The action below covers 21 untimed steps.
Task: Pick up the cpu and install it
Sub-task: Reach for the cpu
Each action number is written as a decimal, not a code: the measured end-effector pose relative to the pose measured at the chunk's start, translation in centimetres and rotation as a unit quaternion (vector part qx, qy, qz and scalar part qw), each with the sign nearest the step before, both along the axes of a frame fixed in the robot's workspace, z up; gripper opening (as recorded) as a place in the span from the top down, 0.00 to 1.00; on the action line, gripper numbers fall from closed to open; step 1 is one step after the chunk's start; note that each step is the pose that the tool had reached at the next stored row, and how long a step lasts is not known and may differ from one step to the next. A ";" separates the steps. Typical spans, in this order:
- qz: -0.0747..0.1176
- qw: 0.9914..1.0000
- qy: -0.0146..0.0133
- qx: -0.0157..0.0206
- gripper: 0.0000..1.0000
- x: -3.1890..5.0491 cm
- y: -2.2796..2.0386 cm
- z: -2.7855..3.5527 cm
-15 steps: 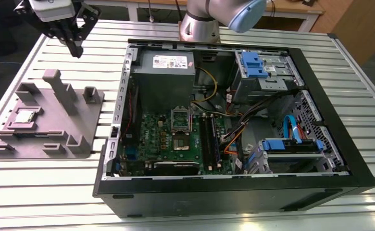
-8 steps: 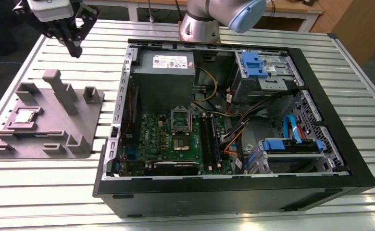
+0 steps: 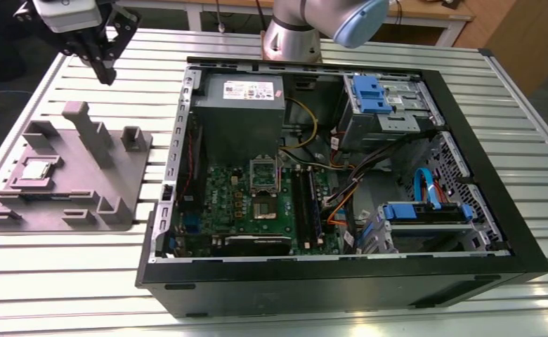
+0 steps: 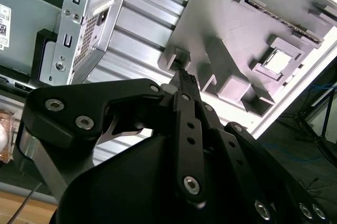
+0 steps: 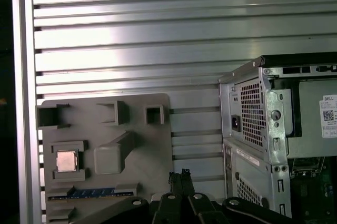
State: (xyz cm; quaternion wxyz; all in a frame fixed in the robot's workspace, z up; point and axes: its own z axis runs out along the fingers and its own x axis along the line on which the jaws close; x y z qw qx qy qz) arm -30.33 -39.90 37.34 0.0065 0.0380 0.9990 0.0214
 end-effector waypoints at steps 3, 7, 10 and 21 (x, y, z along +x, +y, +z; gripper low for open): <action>0.000 1.000 0.001 0.000 0.90 -0.20 0.00 -0.11; 0.000 1.000 0.001 0.000 0.90 -0.27 0.00 -0.12; 0.000 1.000 0.001 0.000 0.90 -0.35 0.00 -0.13; 0.000 1.000 0.002 0.000 0.90 -1.74 0.00 -0.27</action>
